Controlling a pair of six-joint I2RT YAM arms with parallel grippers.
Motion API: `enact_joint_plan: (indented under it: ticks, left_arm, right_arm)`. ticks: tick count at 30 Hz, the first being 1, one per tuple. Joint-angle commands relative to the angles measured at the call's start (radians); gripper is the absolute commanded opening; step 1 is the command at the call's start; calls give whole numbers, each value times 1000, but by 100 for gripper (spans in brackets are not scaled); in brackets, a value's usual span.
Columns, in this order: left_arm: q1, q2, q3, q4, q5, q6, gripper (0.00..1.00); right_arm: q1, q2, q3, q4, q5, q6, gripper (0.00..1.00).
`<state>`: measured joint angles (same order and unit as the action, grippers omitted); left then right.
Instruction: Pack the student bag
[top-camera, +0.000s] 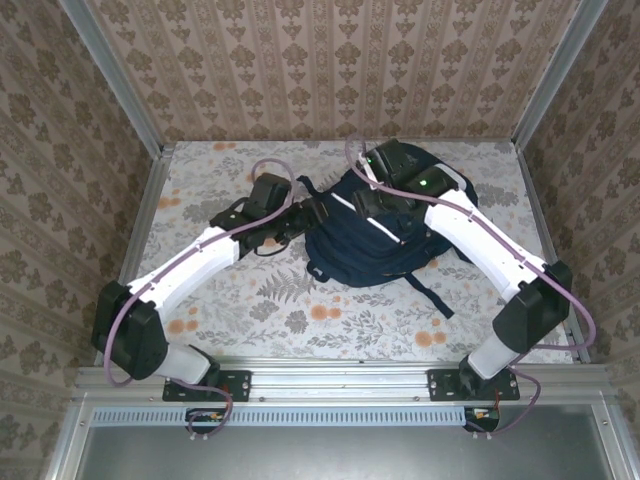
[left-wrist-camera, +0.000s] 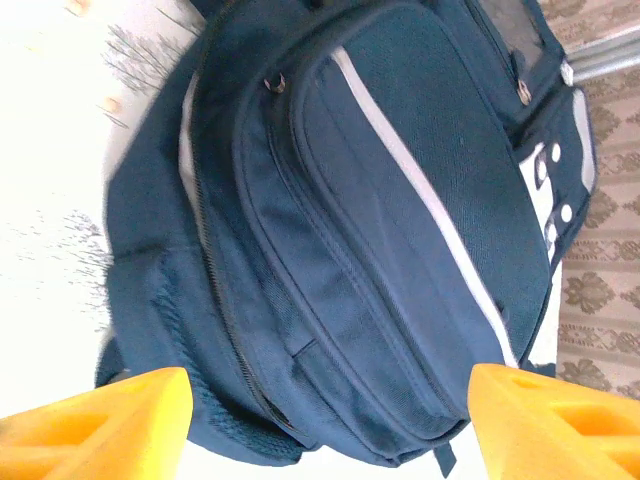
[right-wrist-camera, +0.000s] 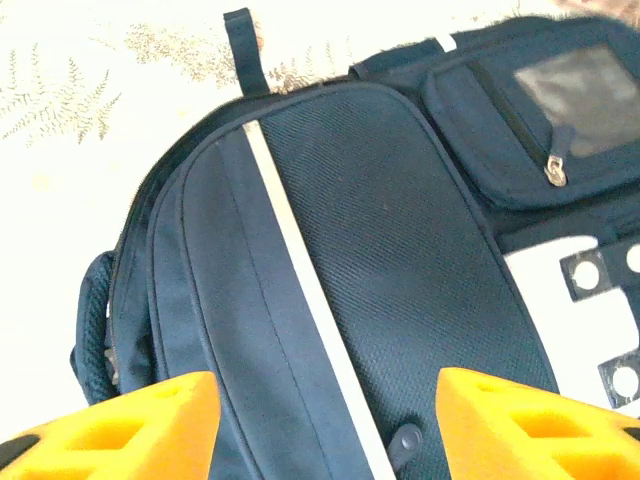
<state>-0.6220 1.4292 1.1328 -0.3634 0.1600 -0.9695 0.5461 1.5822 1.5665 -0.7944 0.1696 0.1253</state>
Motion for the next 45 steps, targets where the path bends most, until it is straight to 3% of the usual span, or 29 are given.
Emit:
enact_joint_plan:
  ticks: [1,7,15,20,24,27,30,38,45]
  left_arm:
    - [74,37,13,-17,33,80,74]
    - [148,318,314,-52,133,304,82]
    - [160,774,821,-233,312,533,85]
    - [155,908,911,-261,391,566,84]
    - [143,903,830,-224,423,538,68]
    - [139,827,675,-123,428,500,32]
    - [139,730,518,-44,400,459,13]
    - [99,432,106,122,288,311,8]
    - [-90,286,-85,198,197,162,11]
  right_arm:
    - [0,-95,-78,11,-23,113,61]
    - [0,-242,-317,38,-47,316,62]
    - [1,-351,-583,133,-83,550,64]
    - [-3,-347,-664,207,-69,607,66]
    - [-43,-295,-660,217,-38,589,68]
    - [-105,-258,-665,251,-54,563,68]
    - [-155,-223,-654,288,-68,523,68]
    - [-253,-42,-543,314,-100,416,67]
    - [-318,139,-355,308,-113,341,67]
